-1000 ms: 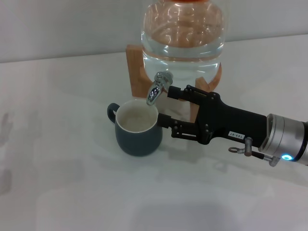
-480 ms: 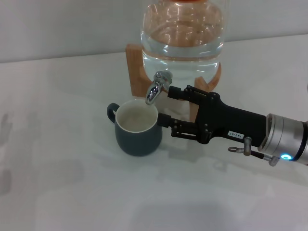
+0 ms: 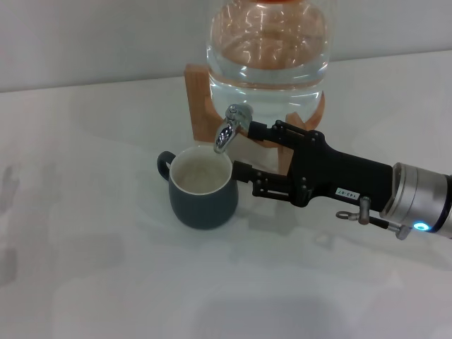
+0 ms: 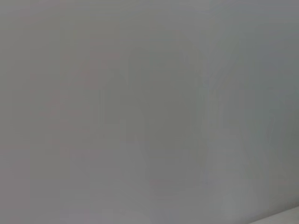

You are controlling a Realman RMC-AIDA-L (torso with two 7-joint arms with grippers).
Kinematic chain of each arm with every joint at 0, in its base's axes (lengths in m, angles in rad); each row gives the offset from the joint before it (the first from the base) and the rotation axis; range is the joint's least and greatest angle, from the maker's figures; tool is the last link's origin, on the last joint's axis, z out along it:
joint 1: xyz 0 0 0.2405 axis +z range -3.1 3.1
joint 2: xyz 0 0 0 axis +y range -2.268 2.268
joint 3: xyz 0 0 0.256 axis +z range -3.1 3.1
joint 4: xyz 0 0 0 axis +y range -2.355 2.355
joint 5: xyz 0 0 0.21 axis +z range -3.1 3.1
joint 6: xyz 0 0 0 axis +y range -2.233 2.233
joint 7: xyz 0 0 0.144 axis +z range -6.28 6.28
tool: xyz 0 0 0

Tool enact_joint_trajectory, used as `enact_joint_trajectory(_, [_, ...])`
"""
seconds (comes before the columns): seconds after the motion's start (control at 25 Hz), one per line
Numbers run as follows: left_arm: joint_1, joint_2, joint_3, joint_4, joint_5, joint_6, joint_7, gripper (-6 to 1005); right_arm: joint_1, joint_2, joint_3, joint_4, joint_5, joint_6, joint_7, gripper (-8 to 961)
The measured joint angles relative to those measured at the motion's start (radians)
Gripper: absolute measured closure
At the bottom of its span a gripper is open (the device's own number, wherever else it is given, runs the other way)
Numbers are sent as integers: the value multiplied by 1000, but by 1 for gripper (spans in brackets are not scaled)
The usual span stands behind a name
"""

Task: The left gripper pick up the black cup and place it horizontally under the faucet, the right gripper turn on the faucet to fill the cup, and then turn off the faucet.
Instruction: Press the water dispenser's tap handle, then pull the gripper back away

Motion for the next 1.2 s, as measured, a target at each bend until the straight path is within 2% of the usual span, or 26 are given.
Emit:
enact_joint_trajectory(0.92, [-4,0,0,0,0,0,1,114,-5,-7,14,-15,-2,-19,1,126])
enact_joint_trajectory(1.2, [-4,0,0,0,0,0,1,114,-15,-7,22,-41,-9,-13,0,187])
